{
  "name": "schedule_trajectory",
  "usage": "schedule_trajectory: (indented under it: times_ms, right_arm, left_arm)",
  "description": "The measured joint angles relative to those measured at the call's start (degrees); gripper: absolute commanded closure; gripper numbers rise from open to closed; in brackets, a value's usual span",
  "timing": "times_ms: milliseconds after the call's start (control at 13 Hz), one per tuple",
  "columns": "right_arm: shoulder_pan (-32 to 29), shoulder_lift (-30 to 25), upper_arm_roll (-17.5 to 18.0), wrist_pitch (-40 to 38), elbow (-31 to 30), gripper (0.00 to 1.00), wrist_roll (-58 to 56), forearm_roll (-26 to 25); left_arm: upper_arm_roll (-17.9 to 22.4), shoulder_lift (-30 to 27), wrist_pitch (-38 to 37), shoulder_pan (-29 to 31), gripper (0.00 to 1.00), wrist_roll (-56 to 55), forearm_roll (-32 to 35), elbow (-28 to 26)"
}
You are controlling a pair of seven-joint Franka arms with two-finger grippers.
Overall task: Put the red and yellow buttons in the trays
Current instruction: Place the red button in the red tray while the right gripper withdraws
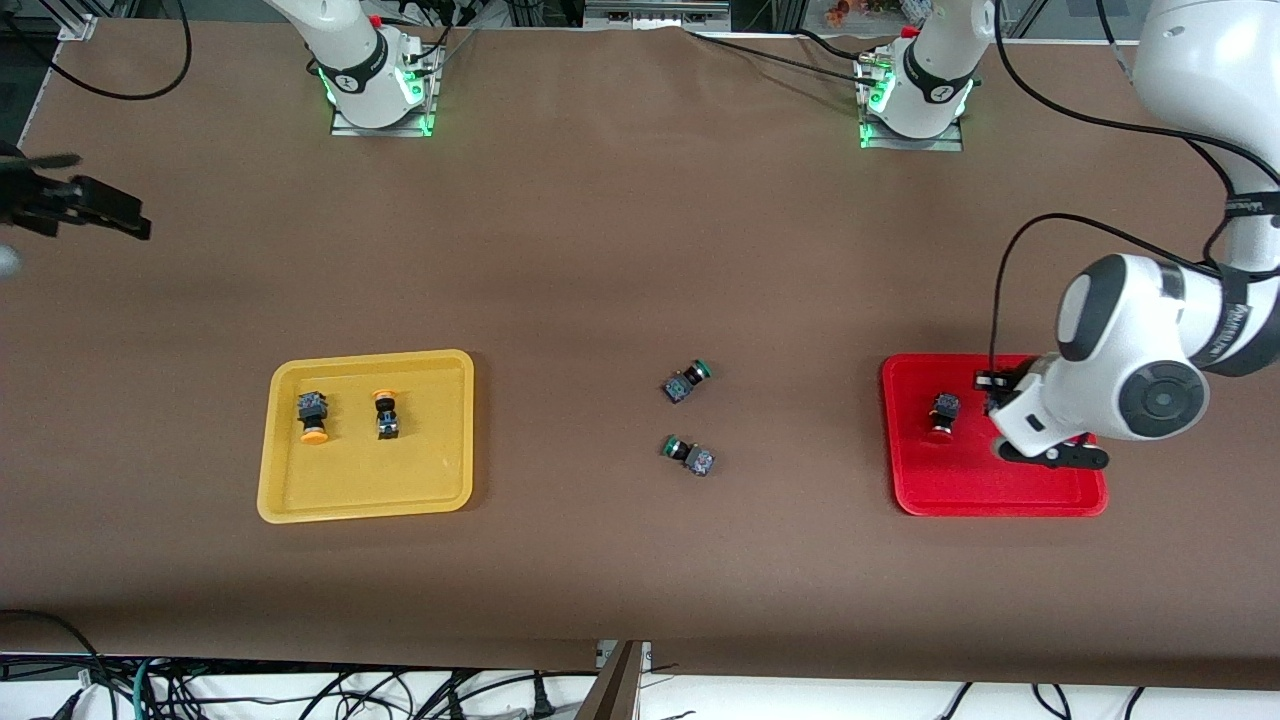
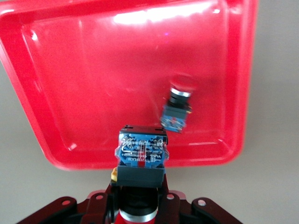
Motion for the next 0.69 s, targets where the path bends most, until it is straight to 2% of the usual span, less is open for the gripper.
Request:
schedule_trajectory:
  times_ms: [77,231,308,385,692]
  right_arm:
    - [-0.54,-0.67,0.4,0.05,-0.77,0.0,-0.04,-0.01]
    - [-1.4,-0.81,2.3,0.07,-1.56,0.0,-0.03,-0.02]
    - [-1.47,-0.82,2.92,0.07,-1.61,0.0,-0.01,-0.02]
    - [-1.51,-0.88,3.3,0.05,-1.61,0.0,0.01,-0.02]
    - [-2.57,-1.26,3.52,0.03,-2.03,0.0,0.0,-0.02]
  left_arm:
    - [0.04,1.17,2.55,1.79,0.72,3.18,0.0,-0.58]
    - [0.1,4.84,9.81,6.75,0.57,12.19,0.0,-1.98]
    - [0.09,5.66,12.04,8.07,0.06,14.59,0.0,-2.85]
    - [0.04,6.14,13.36,8.79,0.0,15.8,0.0,-3.6]
    - [-1.63,5.16,13.19,8.57,0.0,16.31,0.0,-3.7]
